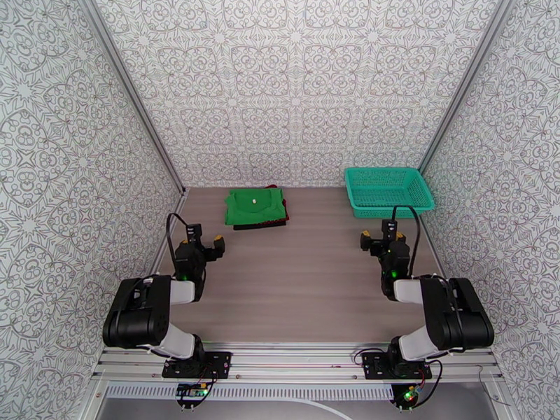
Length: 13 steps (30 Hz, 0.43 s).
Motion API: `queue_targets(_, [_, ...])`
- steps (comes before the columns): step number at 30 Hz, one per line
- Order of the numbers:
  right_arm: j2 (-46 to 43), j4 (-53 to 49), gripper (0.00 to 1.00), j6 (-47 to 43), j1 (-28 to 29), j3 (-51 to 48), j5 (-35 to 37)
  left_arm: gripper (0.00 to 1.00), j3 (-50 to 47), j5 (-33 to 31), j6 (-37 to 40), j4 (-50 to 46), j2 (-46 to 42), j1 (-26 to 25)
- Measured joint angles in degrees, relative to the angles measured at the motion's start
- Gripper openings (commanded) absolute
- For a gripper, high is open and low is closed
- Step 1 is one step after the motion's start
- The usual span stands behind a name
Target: Fold and stack the mixed laundry pile
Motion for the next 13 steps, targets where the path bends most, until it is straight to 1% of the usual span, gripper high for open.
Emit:
queue_targets(3, [0.0, -0.63, 0.99, 0.02, 0.0, 0.0, -0.7, 0.99, 0.28, 0.02, 0.68, -0.39, 0.0, -0.55])
queue_targets(13, [0.0, -0.76, 0.99, 0.02, 0.0, 0.0, -1.14, 0.99, 0.63, 0.48, 0.68, -1.11, 0.0, -0.04])
